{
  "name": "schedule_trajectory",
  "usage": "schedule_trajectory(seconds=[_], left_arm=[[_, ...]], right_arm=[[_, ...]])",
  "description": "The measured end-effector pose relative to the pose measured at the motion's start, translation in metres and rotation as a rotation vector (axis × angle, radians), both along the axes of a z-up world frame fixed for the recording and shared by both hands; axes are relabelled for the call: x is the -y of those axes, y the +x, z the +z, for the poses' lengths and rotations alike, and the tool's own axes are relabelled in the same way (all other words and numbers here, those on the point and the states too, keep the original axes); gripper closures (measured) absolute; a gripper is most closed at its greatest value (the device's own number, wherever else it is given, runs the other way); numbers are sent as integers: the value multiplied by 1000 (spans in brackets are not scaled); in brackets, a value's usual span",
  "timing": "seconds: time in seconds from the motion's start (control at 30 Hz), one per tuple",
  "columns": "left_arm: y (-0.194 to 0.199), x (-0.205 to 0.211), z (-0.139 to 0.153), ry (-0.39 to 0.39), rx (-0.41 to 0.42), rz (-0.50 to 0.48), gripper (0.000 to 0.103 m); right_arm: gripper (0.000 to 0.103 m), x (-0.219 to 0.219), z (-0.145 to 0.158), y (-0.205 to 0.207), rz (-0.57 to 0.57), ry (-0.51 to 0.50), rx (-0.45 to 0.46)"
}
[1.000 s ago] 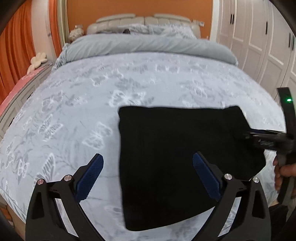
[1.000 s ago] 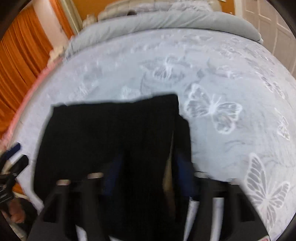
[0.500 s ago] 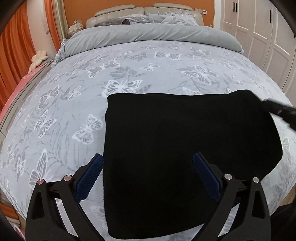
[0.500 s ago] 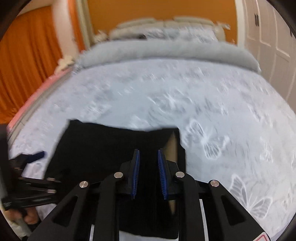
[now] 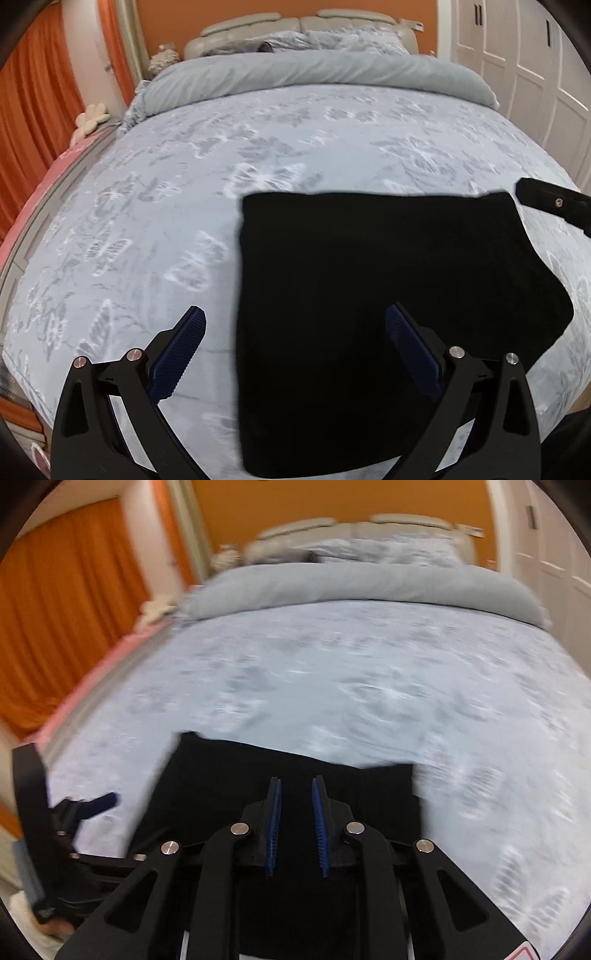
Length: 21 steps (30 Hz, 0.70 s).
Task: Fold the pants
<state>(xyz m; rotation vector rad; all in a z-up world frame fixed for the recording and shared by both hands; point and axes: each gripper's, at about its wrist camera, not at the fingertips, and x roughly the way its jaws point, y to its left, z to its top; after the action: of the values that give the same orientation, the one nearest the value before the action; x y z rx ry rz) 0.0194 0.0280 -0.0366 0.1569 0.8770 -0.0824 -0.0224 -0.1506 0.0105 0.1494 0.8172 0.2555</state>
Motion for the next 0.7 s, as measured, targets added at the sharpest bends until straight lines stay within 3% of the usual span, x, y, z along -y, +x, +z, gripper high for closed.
schedule_trajectory(seconds=[0.3,0.47,0.57,0.7], left_arm=[[10,-109,15,-62,14,264,5],[3,-132,10,-8,22,286,5],[1,-139,4,-1,7,276,5],[5,-136,1,-46,-21,244,5]], right_arm=[[87,-120,-31,51,214,-23,-64],[87,-173,-84,90,234,-122,-168],[87,-173,-100,106,221,-58,-171],[91,-159,-93,109,213,47,-183]])
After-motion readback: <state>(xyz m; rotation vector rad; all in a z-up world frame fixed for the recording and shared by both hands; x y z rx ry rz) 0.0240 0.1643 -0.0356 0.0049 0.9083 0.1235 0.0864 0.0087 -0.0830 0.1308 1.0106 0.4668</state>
